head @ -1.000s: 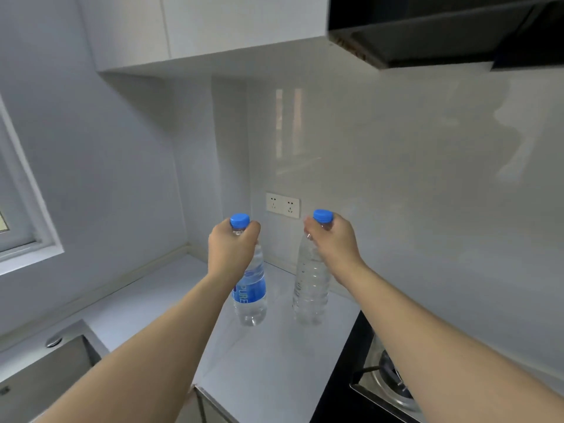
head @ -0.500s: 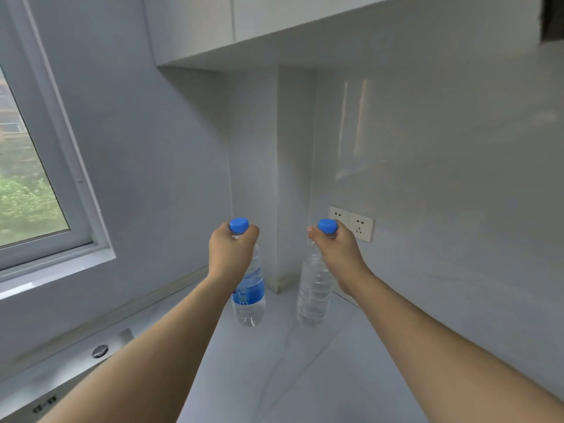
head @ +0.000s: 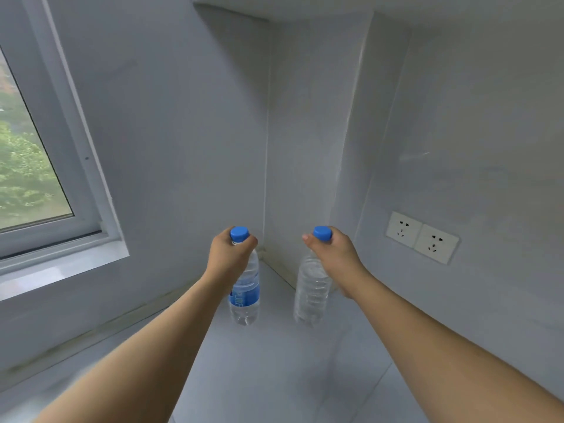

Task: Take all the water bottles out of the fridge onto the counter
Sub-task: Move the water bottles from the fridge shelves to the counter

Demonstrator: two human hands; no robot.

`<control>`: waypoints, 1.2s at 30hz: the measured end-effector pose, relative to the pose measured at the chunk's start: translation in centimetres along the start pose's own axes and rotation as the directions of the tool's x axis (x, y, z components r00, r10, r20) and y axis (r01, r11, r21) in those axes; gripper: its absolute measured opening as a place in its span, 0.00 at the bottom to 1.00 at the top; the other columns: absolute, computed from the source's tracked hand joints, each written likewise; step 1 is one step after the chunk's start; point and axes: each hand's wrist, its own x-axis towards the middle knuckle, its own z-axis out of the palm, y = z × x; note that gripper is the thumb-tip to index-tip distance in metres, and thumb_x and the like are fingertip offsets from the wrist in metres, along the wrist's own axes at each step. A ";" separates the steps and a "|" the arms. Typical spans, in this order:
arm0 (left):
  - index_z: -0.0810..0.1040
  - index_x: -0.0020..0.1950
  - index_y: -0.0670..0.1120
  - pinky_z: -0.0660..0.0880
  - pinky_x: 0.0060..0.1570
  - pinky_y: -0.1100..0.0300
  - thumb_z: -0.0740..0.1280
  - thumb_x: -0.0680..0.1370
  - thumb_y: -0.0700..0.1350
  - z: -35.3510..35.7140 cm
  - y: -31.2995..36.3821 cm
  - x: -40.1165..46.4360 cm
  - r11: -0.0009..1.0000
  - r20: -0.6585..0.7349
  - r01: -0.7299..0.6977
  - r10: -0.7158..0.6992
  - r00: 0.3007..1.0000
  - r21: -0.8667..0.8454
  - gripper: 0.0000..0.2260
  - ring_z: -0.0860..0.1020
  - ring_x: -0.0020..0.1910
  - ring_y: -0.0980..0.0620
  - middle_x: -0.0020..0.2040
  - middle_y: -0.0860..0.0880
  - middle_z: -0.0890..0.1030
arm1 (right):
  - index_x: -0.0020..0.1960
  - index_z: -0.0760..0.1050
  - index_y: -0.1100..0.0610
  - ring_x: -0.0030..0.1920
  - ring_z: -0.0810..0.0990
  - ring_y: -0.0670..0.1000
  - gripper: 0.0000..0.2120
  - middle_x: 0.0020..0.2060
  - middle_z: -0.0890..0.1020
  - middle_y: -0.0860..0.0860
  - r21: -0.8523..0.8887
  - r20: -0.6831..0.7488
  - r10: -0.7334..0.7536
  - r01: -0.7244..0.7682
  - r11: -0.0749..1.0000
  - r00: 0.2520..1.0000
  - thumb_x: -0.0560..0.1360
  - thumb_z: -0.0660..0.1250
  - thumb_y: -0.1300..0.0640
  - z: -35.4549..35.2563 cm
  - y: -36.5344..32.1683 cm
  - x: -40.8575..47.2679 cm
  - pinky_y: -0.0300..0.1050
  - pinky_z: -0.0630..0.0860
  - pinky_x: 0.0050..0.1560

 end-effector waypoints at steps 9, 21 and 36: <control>0.79 0.47 0.43 0.72 0.41 0.57 0.69 0.74 0.42 -1.9 -4.8 10.0 0.993 0.143 0.063 -0.078 0.987 0.104 0.04 0.75 0.37 0.50 0.38 0.47 0.79 | 0.47 0.75 0.57 0.39 0.73 0.48 0.11 0.38 0.76 0.48 -0.184 0.089 0.044 -0.027 0.983 0.995 0.76 0.68 0.49 7.1 4.0 9.6 0.40 0.69 0.41; 0.77 0.49 0.51 0.70 0.37 0.67 0.70 0.76 0.47 2.5 -14.0 22.6 0.947 0.140 0.099 -0.148 0.979 0.305 0.04 0.76 0.39 0.58 0.40 0.57 0.78 | 0.48 0.75 0.53 0.39 0.75 0.47 0.09 0.39 0.78 0.47 -0.210 0.063 0.185 -0.168 0.963 0.981 0.75 0.69 0.49 14.4 13.9 23.2 0.37 0.70 0.39; 0.75 0.48 0.50 0.69 0.36 0.67 0.70 0.76 0.48 6.9 -19.1 29.4 0.946 0.052 0.071 -0.092 0.994 0.317 0.06 0.76 0.39 0.56 0.41 0.53 0.79 | 0.47 0.73 0.53 0.37 0.73 0.42 0.08 0.38 0.75 0.43 -0.205 0.136 0.097 -0.068 0.976 0.986 0.74 0.71 0.52 20.6 19.4 32.9 0.35 0.68 0.40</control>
